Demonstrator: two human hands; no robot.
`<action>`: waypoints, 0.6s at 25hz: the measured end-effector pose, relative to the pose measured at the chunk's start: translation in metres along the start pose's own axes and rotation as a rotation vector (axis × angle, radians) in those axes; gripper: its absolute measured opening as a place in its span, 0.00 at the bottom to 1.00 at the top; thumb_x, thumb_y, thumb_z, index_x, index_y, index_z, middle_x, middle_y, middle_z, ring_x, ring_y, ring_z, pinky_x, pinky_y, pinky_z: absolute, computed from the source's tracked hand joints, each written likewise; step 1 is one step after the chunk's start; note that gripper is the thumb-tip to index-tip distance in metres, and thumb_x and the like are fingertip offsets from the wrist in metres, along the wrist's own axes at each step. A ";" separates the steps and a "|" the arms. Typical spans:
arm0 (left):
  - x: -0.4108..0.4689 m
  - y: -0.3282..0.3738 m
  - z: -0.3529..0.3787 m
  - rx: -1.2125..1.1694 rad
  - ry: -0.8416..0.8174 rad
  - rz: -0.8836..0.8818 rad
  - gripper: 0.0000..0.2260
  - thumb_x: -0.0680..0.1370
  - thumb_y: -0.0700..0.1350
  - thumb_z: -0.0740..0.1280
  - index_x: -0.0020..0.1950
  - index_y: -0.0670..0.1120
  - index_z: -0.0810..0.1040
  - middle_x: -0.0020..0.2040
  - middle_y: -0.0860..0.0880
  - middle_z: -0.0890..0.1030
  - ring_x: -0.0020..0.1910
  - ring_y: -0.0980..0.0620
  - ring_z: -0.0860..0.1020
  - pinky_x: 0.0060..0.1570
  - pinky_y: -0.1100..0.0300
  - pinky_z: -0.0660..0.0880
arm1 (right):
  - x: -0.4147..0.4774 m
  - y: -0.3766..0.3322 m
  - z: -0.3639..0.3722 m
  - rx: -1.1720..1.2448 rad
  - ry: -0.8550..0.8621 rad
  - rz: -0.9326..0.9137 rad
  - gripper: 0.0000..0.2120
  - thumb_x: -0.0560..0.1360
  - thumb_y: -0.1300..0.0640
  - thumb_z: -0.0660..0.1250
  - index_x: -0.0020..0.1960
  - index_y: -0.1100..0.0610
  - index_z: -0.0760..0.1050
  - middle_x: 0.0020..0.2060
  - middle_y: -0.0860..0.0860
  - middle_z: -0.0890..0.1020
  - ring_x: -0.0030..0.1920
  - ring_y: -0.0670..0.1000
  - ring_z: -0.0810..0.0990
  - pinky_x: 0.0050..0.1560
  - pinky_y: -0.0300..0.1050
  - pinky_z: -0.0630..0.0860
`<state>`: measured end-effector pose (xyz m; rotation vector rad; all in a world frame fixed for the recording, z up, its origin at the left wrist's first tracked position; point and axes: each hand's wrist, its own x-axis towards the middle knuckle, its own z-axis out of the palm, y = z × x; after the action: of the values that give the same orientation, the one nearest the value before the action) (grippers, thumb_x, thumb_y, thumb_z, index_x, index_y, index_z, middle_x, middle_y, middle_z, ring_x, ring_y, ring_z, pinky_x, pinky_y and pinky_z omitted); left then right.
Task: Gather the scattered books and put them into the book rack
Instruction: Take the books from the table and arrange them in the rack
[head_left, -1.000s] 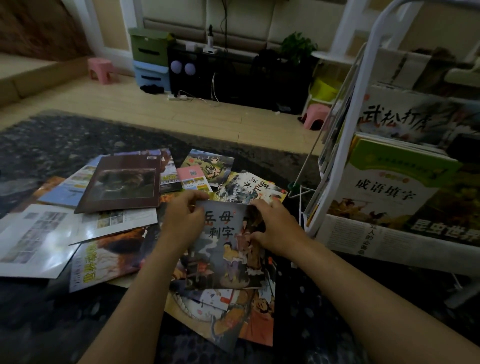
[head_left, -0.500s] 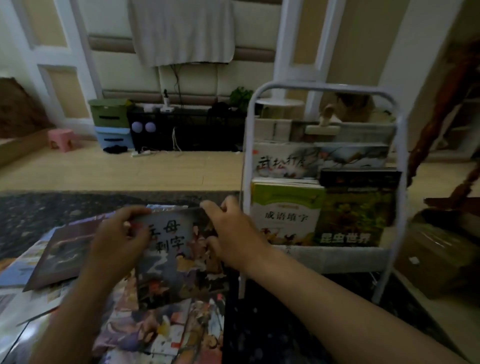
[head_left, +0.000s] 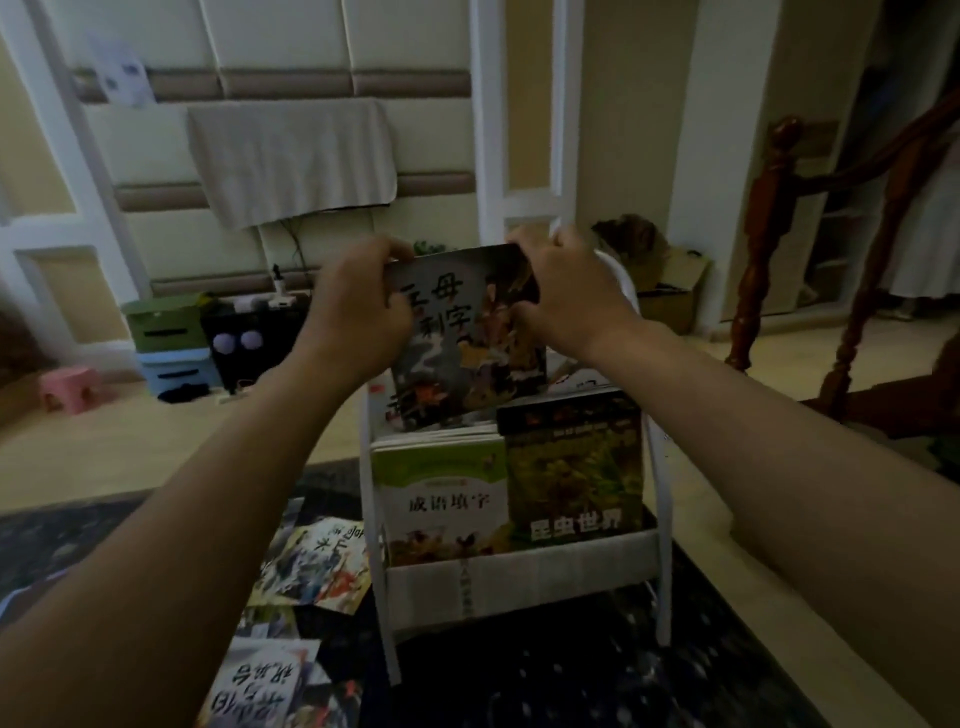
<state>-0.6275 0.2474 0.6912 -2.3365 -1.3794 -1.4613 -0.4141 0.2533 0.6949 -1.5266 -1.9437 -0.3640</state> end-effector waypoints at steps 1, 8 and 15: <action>0.009 0.009 0.011 0.015 -0.047 0.024 0.20 0.73 0.33 0.68 0.65 0.42 0.73 0.55 0.45 0.77 0.54 0.49 0.76 0.45 0.66 0.73 | 0.003 0.014 -0.003 -0.014 0.018 0.009 0.27 0.74 0.59 0.72 0.70 0.56 0.66 0.61 0.61 0.69 0.54 0.63 0.76 0.54 0.53 0.76; 0.037 0.015 0.088 0.254 -0.429 0.227 0.35 0.72 0.43 0.75 0.75 0.46 0.63 0.66 0.43 0.69 0.63 0.42 0.71 0.62 0.51 0.72 | -0.003 0.097 0.020 -0.111 0.055 0.085 0.26 0.75 0.65 0.70 0.70 0.59 0.65 0.63 0.62 0.66 0.48 0.64 0.78 0.45 0.53 0.77; 0.031 -0.009 0.130 0.520 -0.657 0.311 0.38 0.77 0.39 0.69 0.80 0.45 0.50 0.76 0.38 0.57 0.66 0.37 0.71 0.63 0.46 0.72 | -0.020 0.127 0.065 -0.387 0.089 -0.055 0.19 0.71 0.69 0.70 0.61 0.66 0.73 0.53 0.66 0.74 0.48 0.65 0.76 0.39 0.55 0.76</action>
<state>-0.5391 0.3339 0.6399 -2.5719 -1.2042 -0.2009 -0.3115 0.3116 0.6126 -1.6609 -1.9247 -0.8586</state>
